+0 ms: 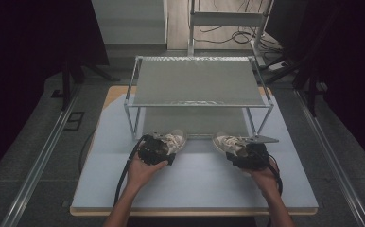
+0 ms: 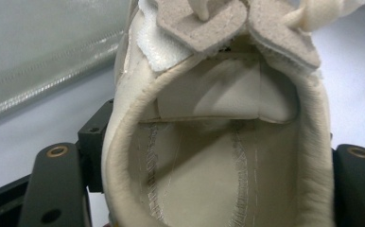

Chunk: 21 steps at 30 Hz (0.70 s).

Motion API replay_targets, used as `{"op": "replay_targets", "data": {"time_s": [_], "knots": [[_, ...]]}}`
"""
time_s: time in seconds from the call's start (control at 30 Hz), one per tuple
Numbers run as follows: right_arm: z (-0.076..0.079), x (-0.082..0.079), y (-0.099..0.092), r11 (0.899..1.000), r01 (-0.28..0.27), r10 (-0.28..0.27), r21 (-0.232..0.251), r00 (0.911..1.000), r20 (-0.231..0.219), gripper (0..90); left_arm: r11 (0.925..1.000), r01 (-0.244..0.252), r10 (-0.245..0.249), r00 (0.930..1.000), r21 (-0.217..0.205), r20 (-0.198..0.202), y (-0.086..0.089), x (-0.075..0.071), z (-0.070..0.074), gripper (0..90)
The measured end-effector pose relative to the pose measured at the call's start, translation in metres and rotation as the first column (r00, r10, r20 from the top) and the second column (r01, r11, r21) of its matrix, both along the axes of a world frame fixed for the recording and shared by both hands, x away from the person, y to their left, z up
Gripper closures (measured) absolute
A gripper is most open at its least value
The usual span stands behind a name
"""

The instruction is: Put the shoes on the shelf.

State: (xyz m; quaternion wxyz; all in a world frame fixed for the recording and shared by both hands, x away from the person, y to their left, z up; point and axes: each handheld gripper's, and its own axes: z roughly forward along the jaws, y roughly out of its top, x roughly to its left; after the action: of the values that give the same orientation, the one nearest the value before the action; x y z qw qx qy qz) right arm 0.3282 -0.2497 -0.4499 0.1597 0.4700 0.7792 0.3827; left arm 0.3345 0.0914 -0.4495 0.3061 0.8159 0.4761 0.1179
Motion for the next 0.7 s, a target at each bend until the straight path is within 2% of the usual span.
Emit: {"op": "replay_targets", "data": {"time_s": [0.13,0.4,0.7], "knots": [[0.001,0.008,0.008,1.0,0.007,-0.007,-0.003,1.0,0.004,28.9,1.0,-0.004,0.004,1.0,-0.006,0.001,-0.003,0.007,0.0,29.0],[-0.003,0.028,0.026,1.0,0.028,-0.028,-0.011,0.9996,0.005,29.0,0.9999,-0.007,0.007,1.0,0.01,0.002,-0.011,0.024,0.001,29.0],[-0.006,0.045,0.039,0.998,0.057,-0.057,-0.011,0.9984,0.0,28.9,0.9996,-0.023,0.023,0.9997,0.019,-0.003,-0.019,0.047,-0.005,29.0]]}}
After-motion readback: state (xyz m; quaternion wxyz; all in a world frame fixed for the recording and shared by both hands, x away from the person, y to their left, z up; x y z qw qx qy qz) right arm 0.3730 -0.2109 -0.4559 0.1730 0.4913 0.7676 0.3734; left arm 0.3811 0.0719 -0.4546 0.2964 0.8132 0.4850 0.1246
